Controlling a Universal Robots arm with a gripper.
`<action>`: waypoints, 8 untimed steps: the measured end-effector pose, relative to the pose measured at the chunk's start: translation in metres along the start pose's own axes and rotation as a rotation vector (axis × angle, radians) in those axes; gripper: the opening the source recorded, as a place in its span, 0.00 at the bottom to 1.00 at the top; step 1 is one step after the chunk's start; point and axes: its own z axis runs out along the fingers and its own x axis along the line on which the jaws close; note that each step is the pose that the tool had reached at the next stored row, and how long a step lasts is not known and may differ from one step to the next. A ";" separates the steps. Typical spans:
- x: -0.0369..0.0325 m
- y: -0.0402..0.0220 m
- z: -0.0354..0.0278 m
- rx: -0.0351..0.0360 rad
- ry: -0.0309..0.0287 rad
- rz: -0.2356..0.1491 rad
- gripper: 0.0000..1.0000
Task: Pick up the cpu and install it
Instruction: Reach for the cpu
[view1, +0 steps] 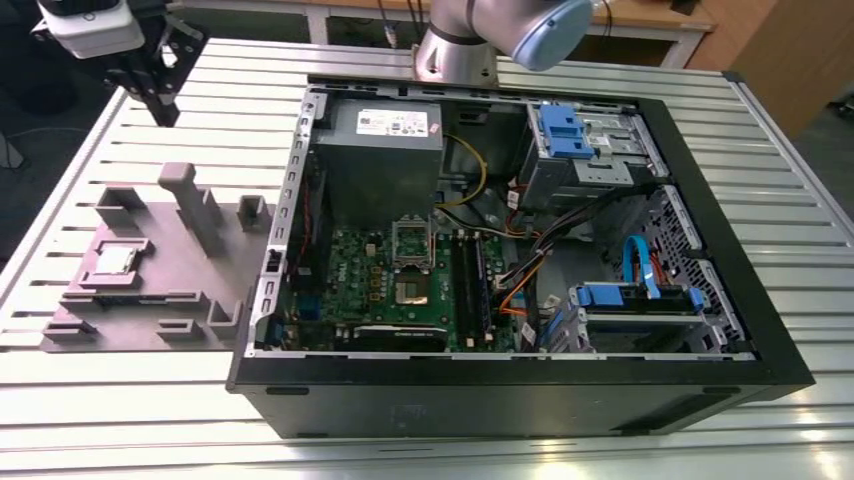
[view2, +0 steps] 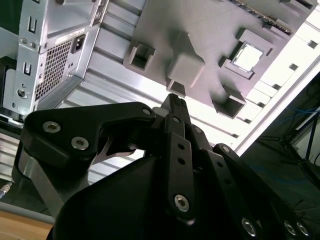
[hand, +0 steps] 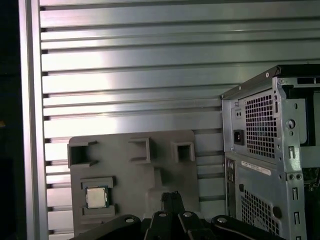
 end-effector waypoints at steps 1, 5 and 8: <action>0.0017 -0.0001 0.0002 -0.0001 -0.0001 0.000 0.10; 0.0090 -0.0007 0.0011 0.0000 0.0000 0.000 0.10; 0.0148 -0.0012 0.0020 0.0000 0.0000 0.000 0.10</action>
